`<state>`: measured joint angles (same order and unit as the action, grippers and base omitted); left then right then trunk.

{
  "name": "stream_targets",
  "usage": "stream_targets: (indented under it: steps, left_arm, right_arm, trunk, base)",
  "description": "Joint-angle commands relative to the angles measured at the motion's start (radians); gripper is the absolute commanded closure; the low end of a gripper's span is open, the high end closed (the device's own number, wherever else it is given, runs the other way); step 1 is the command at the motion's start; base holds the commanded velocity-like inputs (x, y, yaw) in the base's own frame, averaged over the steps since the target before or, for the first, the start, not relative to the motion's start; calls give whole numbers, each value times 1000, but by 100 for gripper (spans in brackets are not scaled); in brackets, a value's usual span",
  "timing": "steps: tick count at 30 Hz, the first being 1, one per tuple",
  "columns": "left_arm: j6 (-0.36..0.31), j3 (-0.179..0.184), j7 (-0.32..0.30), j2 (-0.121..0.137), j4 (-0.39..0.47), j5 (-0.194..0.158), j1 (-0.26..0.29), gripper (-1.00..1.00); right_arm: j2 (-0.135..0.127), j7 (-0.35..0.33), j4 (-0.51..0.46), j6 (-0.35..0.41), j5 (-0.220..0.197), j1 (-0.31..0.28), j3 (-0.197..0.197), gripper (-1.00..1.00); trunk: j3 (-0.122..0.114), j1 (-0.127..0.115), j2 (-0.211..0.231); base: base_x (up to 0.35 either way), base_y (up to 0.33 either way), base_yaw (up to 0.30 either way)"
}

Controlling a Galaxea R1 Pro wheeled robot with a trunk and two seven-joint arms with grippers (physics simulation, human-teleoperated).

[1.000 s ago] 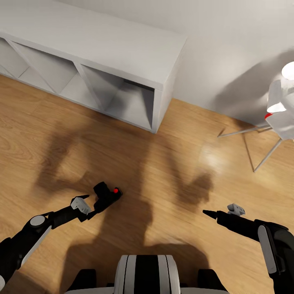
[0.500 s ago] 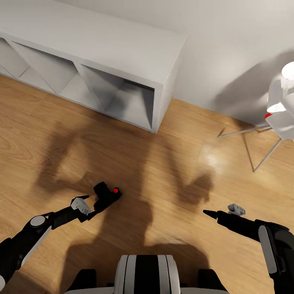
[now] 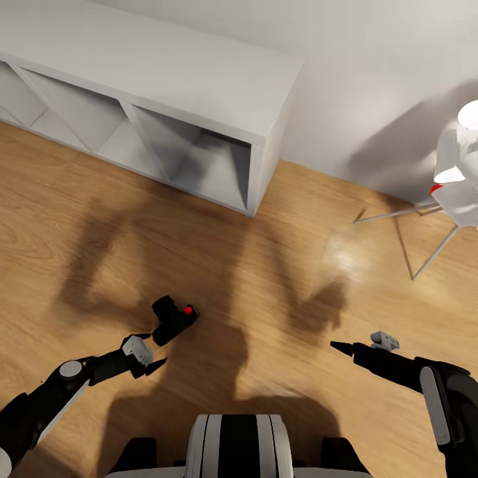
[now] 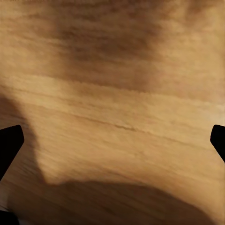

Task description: Attach the digital camera to the camera tripod in the bedroom.

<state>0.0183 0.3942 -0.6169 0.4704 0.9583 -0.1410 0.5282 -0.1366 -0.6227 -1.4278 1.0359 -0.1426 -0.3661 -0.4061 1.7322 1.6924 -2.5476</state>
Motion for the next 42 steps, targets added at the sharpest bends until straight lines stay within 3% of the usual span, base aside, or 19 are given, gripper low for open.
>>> stream_targets:
  steps: [1,14,25,42]
  left_arm:
    - [2,7,0,1,-6,-7,1,-100]
    - [9,21,2,0,-25,-6,1,-100]
    - [67,18,11,0,-27,-13,1,-100]
    - [73,17,16,2,-56,-11,1,-100]
  right_arm:
    - [0,1,0,7,-6,-1,-1,-100]
    - [0,1,0,7,-6,-1,0,-100]
    - [0,1,0,7,-6,0,0,-100]
    - [2,1,0,7,-6,-1,1,-100]
  trunk:
    - [0,0,0]
    - [0,0,0]
    - [0,0,0]
    - [0,0,0]
  base:
    - [0,0,0]
    - [0,0,0]
    - [0,0,0]
    - [0,0,0]
